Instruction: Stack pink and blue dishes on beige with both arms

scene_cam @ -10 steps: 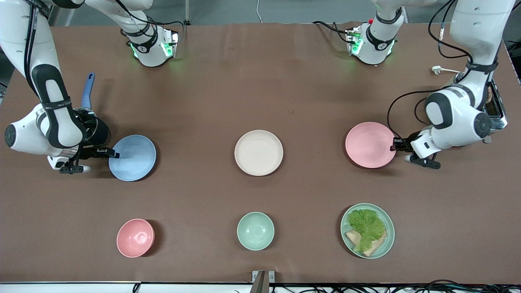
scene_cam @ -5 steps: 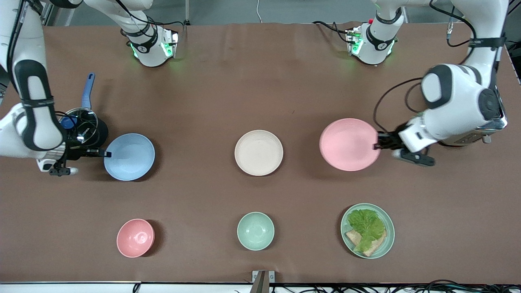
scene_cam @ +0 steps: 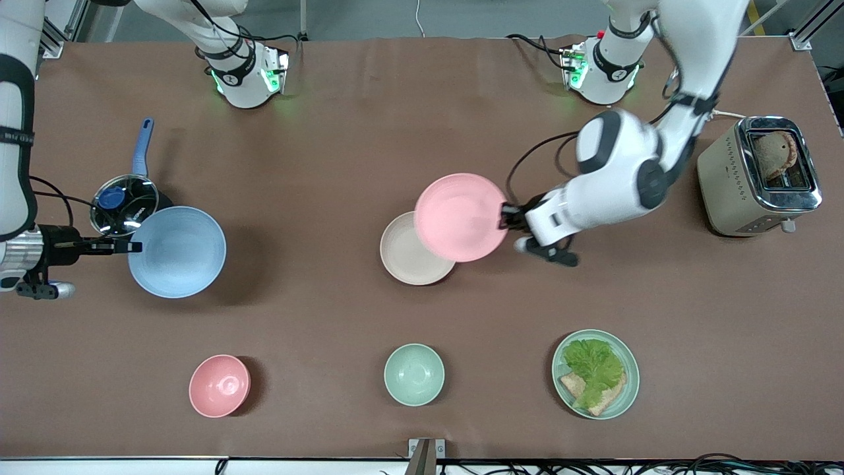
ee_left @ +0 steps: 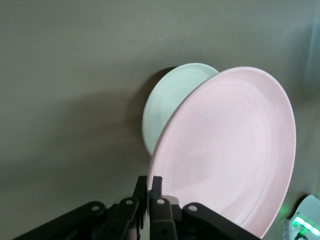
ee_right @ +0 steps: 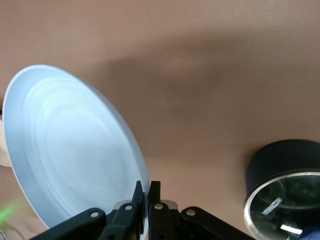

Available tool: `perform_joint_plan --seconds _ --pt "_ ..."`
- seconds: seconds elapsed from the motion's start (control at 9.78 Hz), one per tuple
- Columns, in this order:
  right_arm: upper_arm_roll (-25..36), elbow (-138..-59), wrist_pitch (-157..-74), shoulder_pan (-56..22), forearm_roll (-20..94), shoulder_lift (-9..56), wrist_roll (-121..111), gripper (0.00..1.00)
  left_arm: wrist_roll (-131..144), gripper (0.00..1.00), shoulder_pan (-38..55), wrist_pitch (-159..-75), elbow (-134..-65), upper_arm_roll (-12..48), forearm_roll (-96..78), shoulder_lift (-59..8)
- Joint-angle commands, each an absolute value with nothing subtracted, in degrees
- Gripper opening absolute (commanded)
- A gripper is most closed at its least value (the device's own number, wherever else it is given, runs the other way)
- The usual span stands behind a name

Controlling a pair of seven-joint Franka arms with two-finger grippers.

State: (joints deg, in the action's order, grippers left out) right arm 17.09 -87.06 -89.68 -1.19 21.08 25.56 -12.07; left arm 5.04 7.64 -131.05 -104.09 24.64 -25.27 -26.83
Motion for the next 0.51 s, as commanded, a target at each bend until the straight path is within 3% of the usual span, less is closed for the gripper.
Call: perform_joint_plan --seconds 0.0,0.41 --pt "5.51 -87.8 -89.73 -0.97 12.61 20.76 3.35 0.01 13.32 0.01 13.16 -139.61 -97.56 24.79 -19.2 -39.96" --pt "-5.6 -89.2 -93.06 -1.32 11.95 20.21 16.15 0.01 16.97 0.05 15.38 -141.68 -97.65 24.35 -15.47 -42.28"
